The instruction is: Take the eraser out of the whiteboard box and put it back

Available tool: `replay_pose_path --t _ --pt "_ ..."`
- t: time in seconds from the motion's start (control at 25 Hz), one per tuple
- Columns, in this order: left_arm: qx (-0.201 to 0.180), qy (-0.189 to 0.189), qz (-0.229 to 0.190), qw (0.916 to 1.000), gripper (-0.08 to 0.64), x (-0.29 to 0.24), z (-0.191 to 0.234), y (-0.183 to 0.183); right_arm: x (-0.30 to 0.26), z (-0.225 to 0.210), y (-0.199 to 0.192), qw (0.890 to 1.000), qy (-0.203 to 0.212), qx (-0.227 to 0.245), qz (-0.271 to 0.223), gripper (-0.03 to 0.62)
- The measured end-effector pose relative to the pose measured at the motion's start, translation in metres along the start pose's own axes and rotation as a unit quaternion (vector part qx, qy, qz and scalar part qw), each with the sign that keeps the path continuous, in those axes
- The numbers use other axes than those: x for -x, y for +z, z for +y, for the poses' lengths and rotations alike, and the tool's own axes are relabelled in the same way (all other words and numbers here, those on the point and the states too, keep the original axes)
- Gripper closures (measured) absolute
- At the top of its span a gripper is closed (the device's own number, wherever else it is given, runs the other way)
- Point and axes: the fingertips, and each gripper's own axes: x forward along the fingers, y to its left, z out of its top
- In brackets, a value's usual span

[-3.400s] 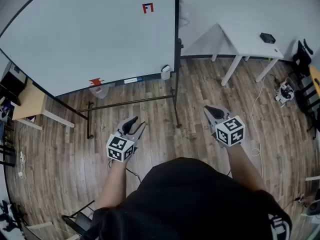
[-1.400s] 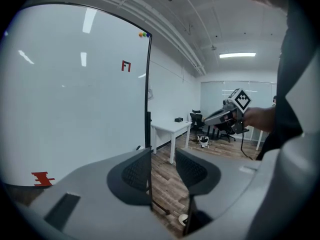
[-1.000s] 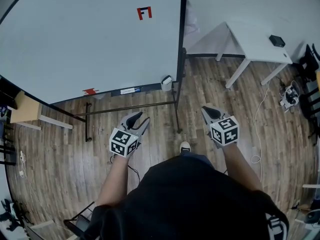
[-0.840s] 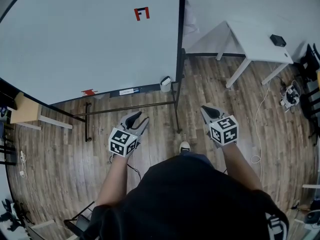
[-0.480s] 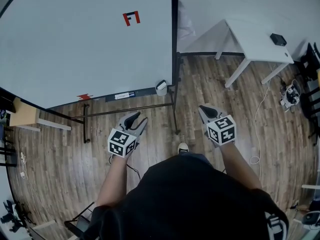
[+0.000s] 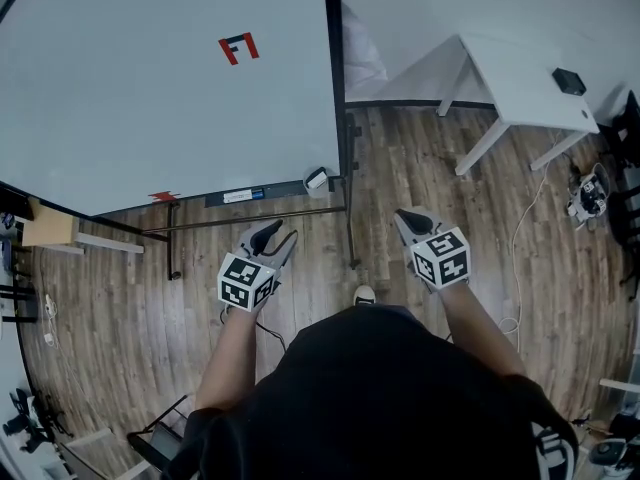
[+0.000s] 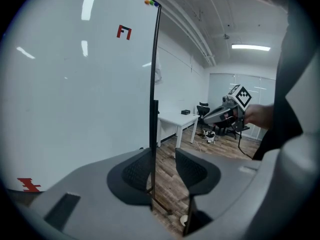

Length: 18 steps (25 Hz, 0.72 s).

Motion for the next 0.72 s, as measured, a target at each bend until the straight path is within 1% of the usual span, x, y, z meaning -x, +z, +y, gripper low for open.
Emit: replay_pose_path --t 0.28,0.44,0.72 --pt "0.0 0.017 0.014 0.9998 0.4 -0.02 0.005 0.01 -0.01 -0.024 0.002 1.0 0.015 0.006 0.013 0.594" --pt "-0.002 0.026 0.016 0.9995 0.4 -0.032 0.007 0.018 -0.013 -0.04 0.005 1.0 0.02 0.01 0.015 0.594" --pt "0.001 0.039 0.017 0.9991 0.4 -0.047 0.01 0.025 -0.025 -0.053 0.005 0.999 0.038 0.016 0.021 0.594"
